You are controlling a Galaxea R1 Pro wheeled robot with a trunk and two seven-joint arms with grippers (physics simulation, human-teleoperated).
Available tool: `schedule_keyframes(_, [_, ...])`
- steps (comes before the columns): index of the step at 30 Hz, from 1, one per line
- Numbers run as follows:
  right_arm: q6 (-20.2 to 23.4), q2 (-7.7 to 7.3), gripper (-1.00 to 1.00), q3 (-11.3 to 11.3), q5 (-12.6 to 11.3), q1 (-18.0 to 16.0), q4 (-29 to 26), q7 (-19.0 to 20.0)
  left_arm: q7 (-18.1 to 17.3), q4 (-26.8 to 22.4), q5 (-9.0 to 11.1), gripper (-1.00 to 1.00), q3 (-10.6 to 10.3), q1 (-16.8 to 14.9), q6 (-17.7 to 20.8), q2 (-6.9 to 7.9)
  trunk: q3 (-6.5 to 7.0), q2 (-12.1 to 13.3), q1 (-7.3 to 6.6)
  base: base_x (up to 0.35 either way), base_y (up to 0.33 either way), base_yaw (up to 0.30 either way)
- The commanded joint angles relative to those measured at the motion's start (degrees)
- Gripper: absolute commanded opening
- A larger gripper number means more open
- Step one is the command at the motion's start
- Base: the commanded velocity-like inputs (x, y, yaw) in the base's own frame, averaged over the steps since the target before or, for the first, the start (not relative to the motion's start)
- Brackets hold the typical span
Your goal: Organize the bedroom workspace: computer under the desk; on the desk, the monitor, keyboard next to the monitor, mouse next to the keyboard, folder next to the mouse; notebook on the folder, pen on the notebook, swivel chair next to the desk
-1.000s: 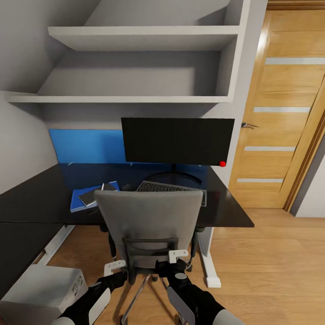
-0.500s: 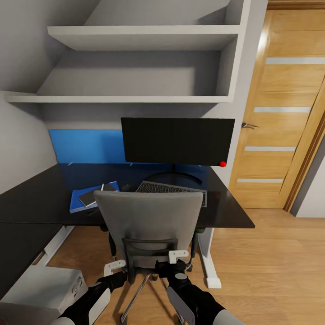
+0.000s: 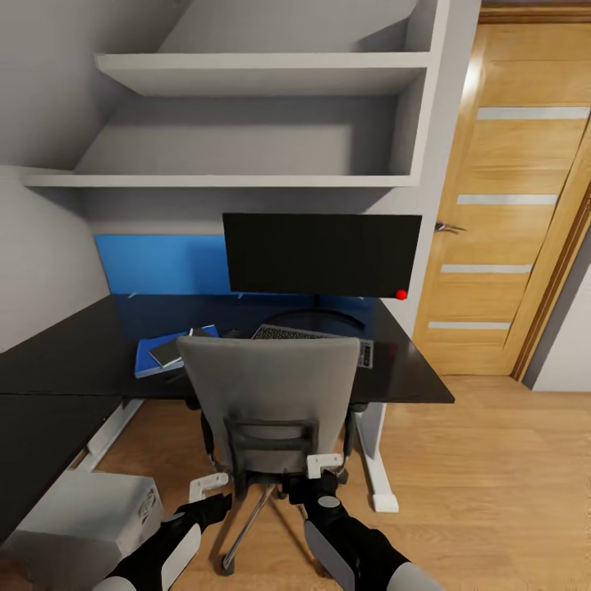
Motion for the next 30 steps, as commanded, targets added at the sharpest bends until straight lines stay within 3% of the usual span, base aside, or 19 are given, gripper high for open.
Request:
schedule_keyframes(1, [0.3, 0.0, 1.0, 0.2, -0.1, -0.1, -0.1, -0.4, 0.4, -0.1, 0.4, 1.0, -0.4, 0.0, 0.2, 0.05, -0.06, 0.0, -0.04, -0.308, 0.0, 0.0])
schedule_keyframes(16, [0.2, 0.0, 1.0, 0.2, -0.1, 0.0, -0.3, -0.5, 0.2, -0.3, 0.4, 1.0, -0.3, 0.2, 0.2, 0.06, -0.06, 0.0, -0.04, -0.332, 0.0, 0.0])
schedule_keyframes(23, [1.5, 0.0, 1.0, 0.2, -0.1, 0.8, -7.0, -0.6, -0.1, -2.2, 0.6, 1.0, -0.2, 0.6, 2.0, 0.05, -0.06, 0.0, -0.04, -0.34, 0.0, 0.0])
schedule_keyframes(26, [4.2, -2.44, 1.0, 0.2, -0.1, 2.1, -11.6, -0.7, 0.0, -6.1, 0.6, 1.0, -0.2, 1.7, 4.8, 0.05, -0.06, 0.0, -0.04, -0.34, 0.0, 0.0])
schedule_keyframes(30, [9.8, -6.36, 1.0, 0.1, -0.2, 3.8, -18.7, -0.8, 0.2, -15.4, 0.4, 1.0, 0.3, 5.9, 10.2, 0.2, -0.06, 0.0, -0.04, -0.34, 0.0, 0.0])
